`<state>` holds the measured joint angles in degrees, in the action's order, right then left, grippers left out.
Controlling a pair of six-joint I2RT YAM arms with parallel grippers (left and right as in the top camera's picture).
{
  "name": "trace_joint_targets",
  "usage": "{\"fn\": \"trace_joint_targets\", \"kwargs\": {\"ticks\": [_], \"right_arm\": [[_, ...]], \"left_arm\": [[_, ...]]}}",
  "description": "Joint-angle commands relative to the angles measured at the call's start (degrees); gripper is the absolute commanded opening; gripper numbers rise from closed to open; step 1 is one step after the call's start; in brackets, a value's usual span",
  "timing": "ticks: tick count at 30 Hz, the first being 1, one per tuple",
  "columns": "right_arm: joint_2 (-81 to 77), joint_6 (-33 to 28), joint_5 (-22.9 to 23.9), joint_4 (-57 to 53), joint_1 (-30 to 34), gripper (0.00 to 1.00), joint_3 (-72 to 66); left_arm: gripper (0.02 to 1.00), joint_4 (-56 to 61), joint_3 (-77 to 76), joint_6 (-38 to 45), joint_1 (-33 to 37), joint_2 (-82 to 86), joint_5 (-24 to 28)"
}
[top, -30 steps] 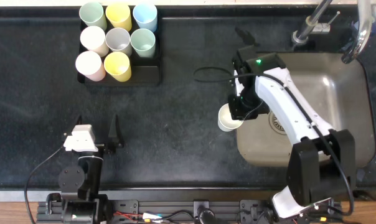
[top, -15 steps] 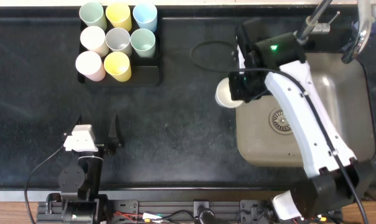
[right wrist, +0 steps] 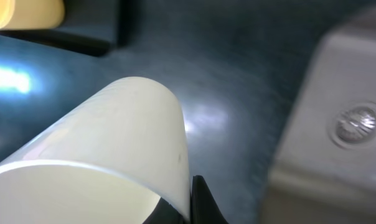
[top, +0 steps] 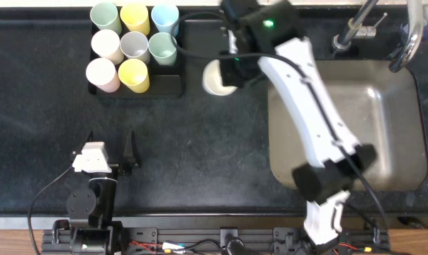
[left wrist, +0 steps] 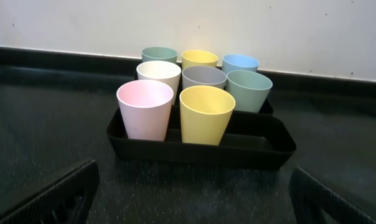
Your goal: Store Cups
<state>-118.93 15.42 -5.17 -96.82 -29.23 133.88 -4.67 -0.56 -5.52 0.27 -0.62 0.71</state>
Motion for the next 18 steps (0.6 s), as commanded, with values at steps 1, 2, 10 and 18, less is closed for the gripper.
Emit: {"fn": "trace_joint_targets", "kwargs": {"ticks": [1,2,10,18], "right_arm": [[-5.3,1.6,-6.1,0.2,-2.4,0.045,8.6],[-6.4,1.8,-6.8,0.4,-2.8,0.042,10.1],[-8.2,2.4,-7.3,11.9,-3.7,0.042,11.9],[-12.2,3.9,-9.9,15.8,-3.8,0.042,11.9]], "left_arm": [[1.0,-0.2,0.1,1.2,0.3,0.5,0.5],[0.998,-0.2,0.1,1.2,0.3,0.5,0.5],[0.998,-0.2,0.1,1.2,0.3,0.5,0.5],[0.998,-0.2,0.1,1.2,0.3,0.5,0.5]]}}
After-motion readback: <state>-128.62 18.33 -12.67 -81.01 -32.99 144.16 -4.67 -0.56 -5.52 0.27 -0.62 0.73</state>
